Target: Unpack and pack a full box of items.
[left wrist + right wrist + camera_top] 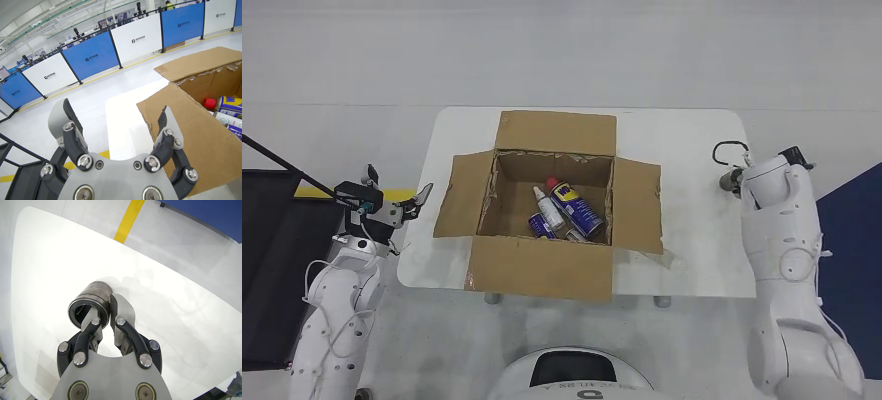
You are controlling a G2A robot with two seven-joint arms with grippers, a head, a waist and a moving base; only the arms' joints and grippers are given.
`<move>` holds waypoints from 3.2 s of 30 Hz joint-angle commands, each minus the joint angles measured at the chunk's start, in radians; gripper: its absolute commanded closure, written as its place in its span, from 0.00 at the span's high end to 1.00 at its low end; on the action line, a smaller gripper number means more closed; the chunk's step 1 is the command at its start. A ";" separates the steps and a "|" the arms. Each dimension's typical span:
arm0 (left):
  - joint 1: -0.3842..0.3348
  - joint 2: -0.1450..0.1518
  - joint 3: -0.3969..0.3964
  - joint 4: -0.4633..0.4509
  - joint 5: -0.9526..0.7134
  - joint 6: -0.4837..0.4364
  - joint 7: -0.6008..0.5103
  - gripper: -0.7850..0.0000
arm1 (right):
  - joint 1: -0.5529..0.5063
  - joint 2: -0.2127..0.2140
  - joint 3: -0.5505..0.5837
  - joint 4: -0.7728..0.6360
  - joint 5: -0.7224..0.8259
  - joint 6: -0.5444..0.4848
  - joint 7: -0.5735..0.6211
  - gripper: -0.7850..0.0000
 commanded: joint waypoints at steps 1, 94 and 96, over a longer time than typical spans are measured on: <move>0.000 0.000 0.000 0.000 0.000 0.000 0.000 1.00 | -0.039 -0.001 0.015 -0.071 0.028 -0.023 -0.028 0.00; 0.000 0.000 0.000 0.000 0.000 0.000 0.000 1.00 | -0.395 -0.103 -0.266 -0.867 0.318 -0.747 0.096 1.00; 0.000 0.000 0.000 0.000 0.000 0.000 0.000 1.00 | -0.416 -0.094 -0.181 -0.854 0.372 -0.781 0.108 1.00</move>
